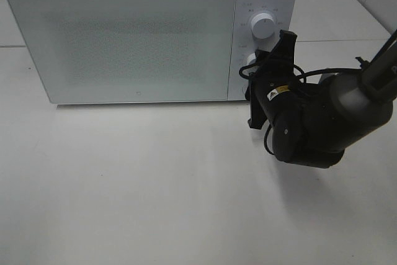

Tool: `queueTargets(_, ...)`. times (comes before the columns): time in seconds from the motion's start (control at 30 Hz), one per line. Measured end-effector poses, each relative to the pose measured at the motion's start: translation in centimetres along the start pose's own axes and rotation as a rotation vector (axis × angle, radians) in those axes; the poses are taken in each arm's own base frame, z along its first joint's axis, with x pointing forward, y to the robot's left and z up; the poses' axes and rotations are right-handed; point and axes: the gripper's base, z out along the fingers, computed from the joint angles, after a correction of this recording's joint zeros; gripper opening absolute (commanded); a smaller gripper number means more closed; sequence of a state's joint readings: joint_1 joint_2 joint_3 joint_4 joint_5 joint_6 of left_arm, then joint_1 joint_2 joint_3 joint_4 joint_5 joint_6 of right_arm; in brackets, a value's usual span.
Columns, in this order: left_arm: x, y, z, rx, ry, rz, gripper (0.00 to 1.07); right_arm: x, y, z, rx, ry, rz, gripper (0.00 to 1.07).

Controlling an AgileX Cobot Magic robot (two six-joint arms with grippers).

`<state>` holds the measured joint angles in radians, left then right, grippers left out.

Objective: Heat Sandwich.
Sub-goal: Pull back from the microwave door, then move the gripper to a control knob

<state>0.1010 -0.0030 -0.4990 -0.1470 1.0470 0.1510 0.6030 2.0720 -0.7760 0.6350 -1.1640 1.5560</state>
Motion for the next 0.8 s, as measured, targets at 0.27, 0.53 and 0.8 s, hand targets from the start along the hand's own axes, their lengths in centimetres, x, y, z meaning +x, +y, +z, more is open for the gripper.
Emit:
queueTargets(0.27, 0.0, 0.0, 0.0, 0.0, 0.0, 0.0, 0.98, 0.0, 0.01, 0.0, -0.001, 0.0, -0.059, 0.15)
queueTargets(0.53, 0.0, 0.0, 0.0, 0.0, 0.0, 0.0, 0.98, -0.02, 0.02, 0.0, -0.002, -0.003, -0.091, 0.25)
queueTargets(0.8, 0.0, 0.0, 0.0, 0.0, 0.0, 0.0, 0.98, -0.06, 0.08, 0.0, -0.009, -0.007, -0.105, 0.64)
